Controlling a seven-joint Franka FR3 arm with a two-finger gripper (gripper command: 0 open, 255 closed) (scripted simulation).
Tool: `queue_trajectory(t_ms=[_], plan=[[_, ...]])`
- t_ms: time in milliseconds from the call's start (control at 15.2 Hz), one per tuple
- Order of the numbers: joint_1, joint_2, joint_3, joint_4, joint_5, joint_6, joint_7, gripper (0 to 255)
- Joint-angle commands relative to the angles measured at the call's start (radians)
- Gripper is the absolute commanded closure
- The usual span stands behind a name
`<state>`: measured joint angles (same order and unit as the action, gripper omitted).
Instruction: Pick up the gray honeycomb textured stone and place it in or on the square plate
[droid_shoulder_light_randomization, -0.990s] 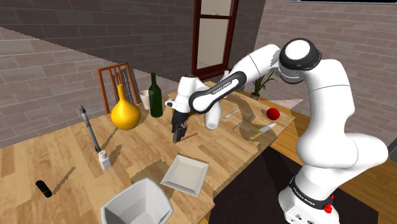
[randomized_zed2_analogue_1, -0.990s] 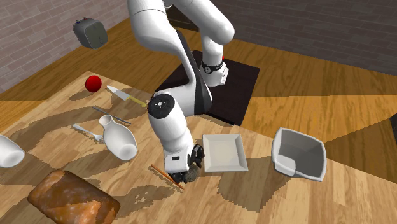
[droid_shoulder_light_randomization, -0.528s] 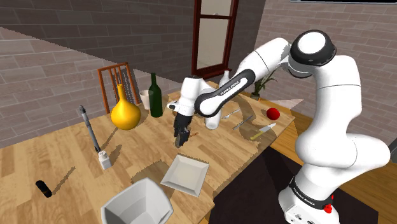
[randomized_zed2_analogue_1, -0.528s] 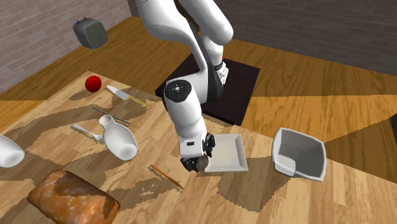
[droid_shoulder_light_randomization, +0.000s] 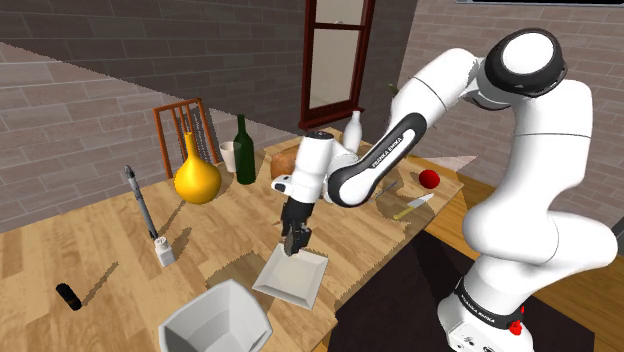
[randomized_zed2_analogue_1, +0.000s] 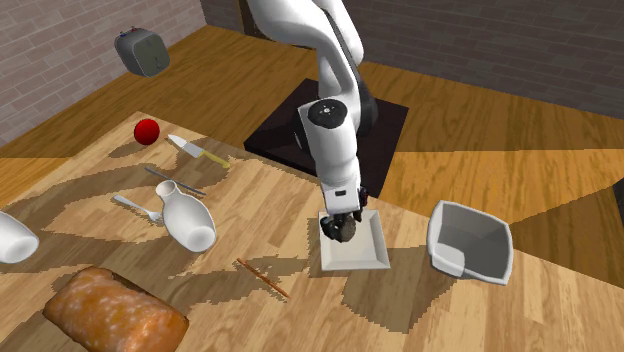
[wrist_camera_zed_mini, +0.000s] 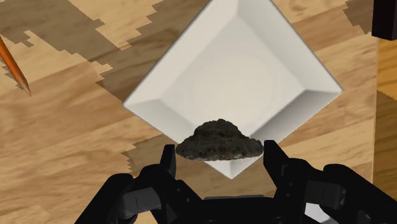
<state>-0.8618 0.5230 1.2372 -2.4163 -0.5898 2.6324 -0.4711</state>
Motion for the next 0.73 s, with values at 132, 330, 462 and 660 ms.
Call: queue_trajectory(t_ms=[132,330,462,660], plan=[[0.008,-0.037,0.010,-0.075,-0.010,0.063,0.052,255],[0.083,-0.022,-0.079,-0.070,-0.048,0.099,0.074,255],[0.132,-0.010,-0.136,-0.065,-0.075,0.121,0.090,255],[0.202,0.011,-0.220,-0.055,-0.119,0.153,0.117,255]])
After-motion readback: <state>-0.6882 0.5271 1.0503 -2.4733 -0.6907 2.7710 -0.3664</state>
